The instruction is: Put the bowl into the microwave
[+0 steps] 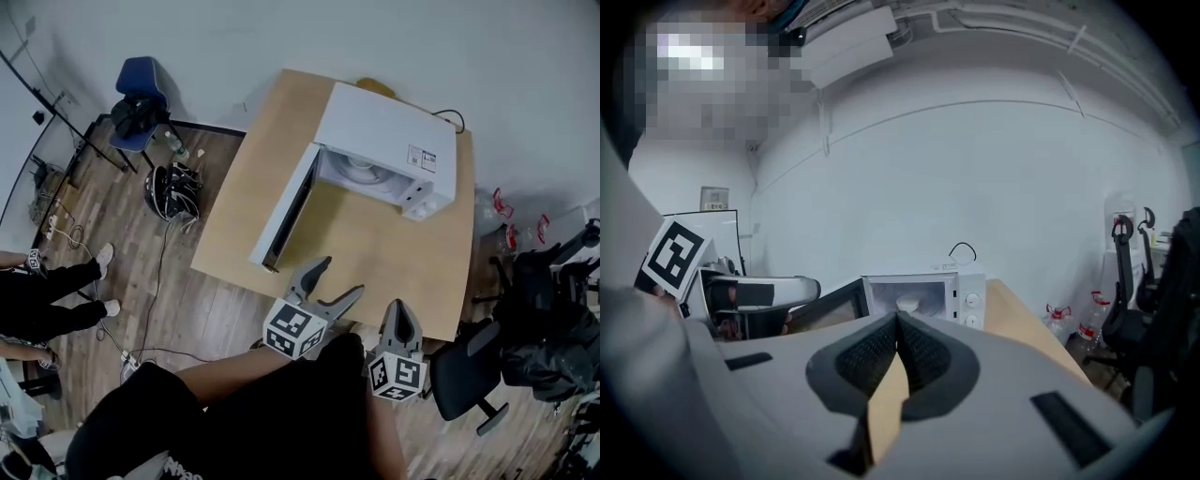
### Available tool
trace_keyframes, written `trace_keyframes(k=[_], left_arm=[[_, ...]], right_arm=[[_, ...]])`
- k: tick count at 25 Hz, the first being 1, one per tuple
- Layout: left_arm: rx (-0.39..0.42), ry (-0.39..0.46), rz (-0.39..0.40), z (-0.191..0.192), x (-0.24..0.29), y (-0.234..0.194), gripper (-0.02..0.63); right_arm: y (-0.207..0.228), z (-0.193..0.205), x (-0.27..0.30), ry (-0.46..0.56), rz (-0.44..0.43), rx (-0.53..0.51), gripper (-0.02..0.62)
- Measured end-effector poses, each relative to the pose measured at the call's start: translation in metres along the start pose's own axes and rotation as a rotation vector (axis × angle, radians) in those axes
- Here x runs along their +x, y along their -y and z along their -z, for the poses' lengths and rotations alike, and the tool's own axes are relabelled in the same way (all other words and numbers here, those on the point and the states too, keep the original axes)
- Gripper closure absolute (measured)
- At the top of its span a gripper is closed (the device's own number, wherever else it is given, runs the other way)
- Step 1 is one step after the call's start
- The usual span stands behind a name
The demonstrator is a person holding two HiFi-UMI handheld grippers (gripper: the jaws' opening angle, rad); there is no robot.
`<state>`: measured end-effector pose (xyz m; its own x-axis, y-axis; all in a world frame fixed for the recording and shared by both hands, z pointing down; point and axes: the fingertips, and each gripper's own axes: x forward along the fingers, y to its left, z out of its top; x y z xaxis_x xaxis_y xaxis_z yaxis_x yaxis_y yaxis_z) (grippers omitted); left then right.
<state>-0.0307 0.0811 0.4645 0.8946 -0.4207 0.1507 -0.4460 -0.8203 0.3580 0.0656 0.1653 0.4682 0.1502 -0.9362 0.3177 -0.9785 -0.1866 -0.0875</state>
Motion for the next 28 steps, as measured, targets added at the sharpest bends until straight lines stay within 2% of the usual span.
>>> trace_keyframes(k=[4, 6, 7, 11, 17, 21, 28], left_arm=[[-0.014, 0.032, -0.024, 0.004, -0.029, 0.023, 0.262], [-0.011, 0.058, -0.032, 0.004, -0.043, 0.036, 0.408], [-0.009, 0.074, -0.035, 0.004, -0.049, 0.044, 0.459], [0.020, 0.099, -0.072, 0.010, -0.070, 0.083, 0.580], [0.031, 0.076, -0.138, 0.053, -0.097, 0.162, 0.586], [0.059, 0.078, -0.165, 0.079, -0.109, 0.208, 0.584], [0.076, 0.082, -0.180, 0.105, -0.130, 0.257, 0.584]], right_arm=[[-0.004, 0.000, -0.029, 0.015, -0.003, -0.029, 0.535], [-0.006, 0.003, -0.043, 0.022, -0.018, -0.038, 0.535], [-0.007, 0.004, -0.049, 0.025, -0.037, -0.040, 0.535], [-0.011, 0.004, -0.080, 0.044, -0.126, -0.058, 0.535], [0.003, 0.008, -0.154, 0.099, -0.166, -0.106, 0.535], [0.021, 0.032, -0.197, 0.078, -0.165, -0.130, 0.535], [0.035, 0.060, -0.245, 0.053, -0.188, -0.123, 0.535]])
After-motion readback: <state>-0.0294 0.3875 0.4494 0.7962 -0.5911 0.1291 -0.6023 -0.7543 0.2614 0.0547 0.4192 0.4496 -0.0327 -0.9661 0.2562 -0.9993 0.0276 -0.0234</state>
